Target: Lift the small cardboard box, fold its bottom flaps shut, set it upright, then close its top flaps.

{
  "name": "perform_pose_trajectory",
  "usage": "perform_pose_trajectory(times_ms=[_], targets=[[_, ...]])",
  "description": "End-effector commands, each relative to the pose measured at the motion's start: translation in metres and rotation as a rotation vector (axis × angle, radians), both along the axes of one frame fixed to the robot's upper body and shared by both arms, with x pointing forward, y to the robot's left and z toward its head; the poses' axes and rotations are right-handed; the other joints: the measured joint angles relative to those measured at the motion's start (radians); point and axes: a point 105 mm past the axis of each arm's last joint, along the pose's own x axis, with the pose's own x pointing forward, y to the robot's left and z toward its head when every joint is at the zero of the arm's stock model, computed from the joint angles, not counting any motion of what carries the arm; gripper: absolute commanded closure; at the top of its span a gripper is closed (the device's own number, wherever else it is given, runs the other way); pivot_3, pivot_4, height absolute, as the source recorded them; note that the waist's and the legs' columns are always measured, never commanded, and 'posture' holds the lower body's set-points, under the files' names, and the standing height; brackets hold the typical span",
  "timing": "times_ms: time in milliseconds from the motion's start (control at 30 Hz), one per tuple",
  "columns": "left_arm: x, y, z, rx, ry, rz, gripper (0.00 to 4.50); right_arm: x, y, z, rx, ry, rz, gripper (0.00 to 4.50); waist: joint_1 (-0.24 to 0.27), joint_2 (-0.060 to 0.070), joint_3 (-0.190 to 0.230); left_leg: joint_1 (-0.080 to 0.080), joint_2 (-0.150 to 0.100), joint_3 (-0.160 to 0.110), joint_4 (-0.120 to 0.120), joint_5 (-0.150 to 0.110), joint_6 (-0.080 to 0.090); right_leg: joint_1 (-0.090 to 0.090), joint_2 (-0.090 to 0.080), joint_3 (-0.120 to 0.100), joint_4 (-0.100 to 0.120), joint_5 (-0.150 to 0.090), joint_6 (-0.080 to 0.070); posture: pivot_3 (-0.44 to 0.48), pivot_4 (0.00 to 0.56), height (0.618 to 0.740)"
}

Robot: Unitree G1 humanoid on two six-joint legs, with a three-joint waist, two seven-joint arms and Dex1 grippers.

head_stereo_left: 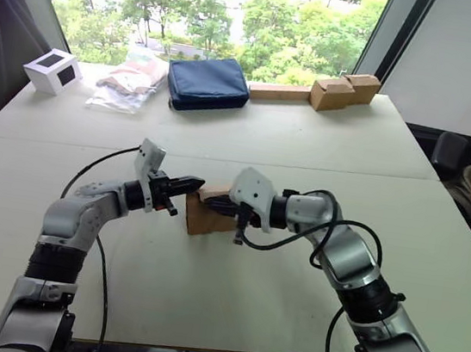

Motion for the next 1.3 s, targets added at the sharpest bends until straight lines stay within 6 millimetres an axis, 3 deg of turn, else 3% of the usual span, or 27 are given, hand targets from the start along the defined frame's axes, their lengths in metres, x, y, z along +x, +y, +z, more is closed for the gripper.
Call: perform_pose_trajectory(times_ms=[33, 200, 800, 1067, 1300], targets=[[0.0, -0.001, 0.009, -0.007, -0.034, -0.002, 4.47, 0.006, -0.001, 0.009, -0.002, -0.066, -0.014, 4.5, 0.0, 0.0, 0.0, 0.0, 0.0, 0.0, 0.0, 0.0, 0.0, 0.0, 0.0, 0.0, 0.0, 0.0, 0.0, 0.0, 0.15, 0.74], [0.0, 0.0, 0.008, -0.002, -0.035, 0.001, 4.47, 0.012, -0.002, -0.003, -0.085, -0.105, -0.023, 4.5, 0.0, 0.0, 0.0, 0.0, 0.0, 0.0, 0.0, 0.0, 0.0, 0.0, 0.0, 0.0, 0.0, 0.0, 0.0, 0.0, 0.15, 0.74], [-0.002, -0.002, 0.01, -0.016, -0.035, 0.0, 4.47, 0.027, 0.001, -0.014, -0.161, -0.194, -0.053, 4.5, 0.0, 0.0, 0.0, 0.0, 0.0, 0.0, 0.0, 0.0, 0.0, 0.0, 0.0, 0.0, 0.0, 0.0, 0.0, 0.0, 0.15, 0.74], [-0.008, -0.007, -0.001, 0.095, -0.056, -0.041, 4.47, 0.024, 0.0, -0.018, -0.168, -0.178, -0.041, 4.5, -0.001, 0.0, 0.0, 0.0, 0.0, 0.0, 0.0, 0.0, -0.001, 0.0, 0.0, 0.0, 0.0, 0.0, 0.0, 0.0, 0.15, 0.74], [-0.007, -0.003, -0.017, 0.278, -0.108, -0.052, 4.47, 0.007, -0.002, 0.002, 0.007, -0.025, -0.006, 4.5, 0.0, 0.0, 0.0, 0.0, 0.0, 0.0, -0.001, 0.0, 0.0, 0.0, 0.0, 0.0, 0.0, 0.0, 0.0, 0.0, 0.15, 0.74]])
